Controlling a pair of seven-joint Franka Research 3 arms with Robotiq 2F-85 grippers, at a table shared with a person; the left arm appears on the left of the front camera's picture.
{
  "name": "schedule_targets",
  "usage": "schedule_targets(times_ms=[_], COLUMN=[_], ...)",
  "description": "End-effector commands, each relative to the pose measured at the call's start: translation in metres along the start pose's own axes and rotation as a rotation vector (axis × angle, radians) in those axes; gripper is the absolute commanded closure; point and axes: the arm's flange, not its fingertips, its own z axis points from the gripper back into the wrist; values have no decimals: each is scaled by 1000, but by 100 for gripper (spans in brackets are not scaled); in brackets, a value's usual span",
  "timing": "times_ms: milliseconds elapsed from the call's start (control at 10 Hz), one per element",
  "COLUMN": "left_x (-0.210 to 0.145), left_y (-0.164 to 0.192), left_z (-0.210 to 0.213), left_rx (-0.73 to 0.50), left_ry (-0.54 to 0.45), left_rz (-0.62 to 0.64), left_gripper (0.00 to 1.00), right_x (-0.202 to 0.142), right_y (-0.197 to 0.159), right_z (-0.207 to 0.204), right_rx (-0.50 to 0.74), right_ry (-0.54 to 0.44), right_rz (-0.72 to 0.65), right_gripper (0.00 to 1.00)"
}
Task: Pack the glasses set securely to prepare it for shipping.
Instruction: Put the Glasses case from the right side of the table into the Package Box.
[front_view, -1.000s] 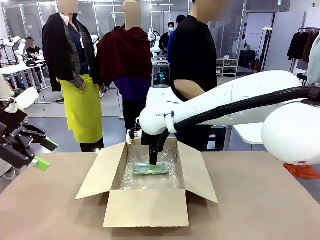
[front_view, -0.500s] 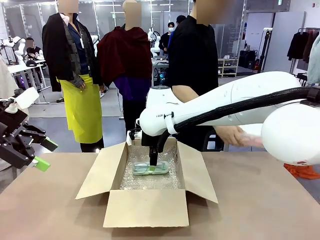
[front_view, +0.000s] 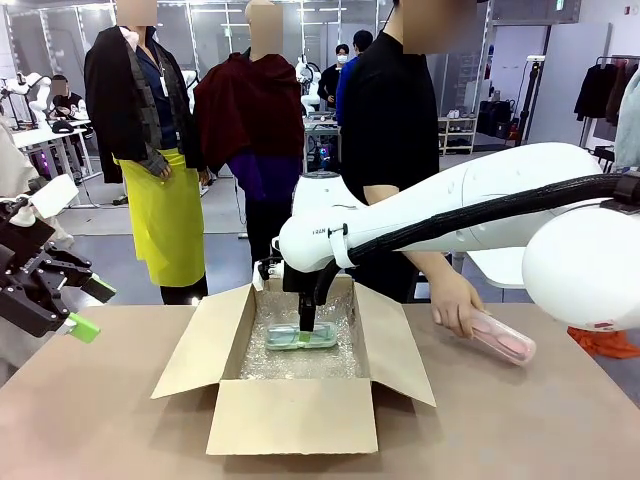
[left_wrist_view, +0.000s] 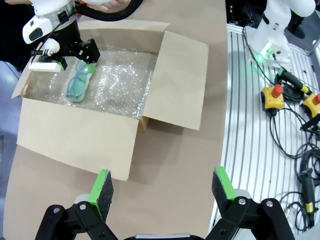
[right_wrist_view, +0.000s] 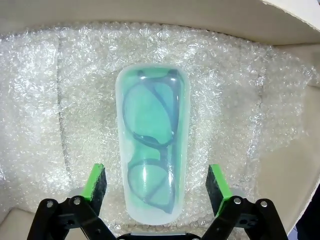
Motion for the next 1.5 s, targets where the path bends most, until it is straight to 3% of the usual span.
schedule_targets(times_ms=[0, 100, 300, 500, 1100, 1400], left_x=[1, 1, 1, 1, 1, 1], left_y=[0, 0, 0, 0, 0, 0], left_z=[2, 2, 2, 2, 2, 2], left_rx=[-15, -15, -15, -15, -15, -15], left_ry=[-25, -25, -25, -25, -25, -25], left_rz=[-3, -3, -3, -3, -3, -3], left_gripper=[0, 0, 0, 0, 0, 0], right_x=[2, 0, 3, -10, -139, -204], right_y=[0, 0, 31, 56, 108, 138], right_z=[0, 0, 74, 113, 167, 209], right_rx=[-5, 0, -38, -75, -192, -244], right_ry=[-2, 0, 33, 74, -17, 15], right_rz=[5, 0, -112, -208, -604, -892], right_gripper=[0, 0, 0, 0, 0, 0])
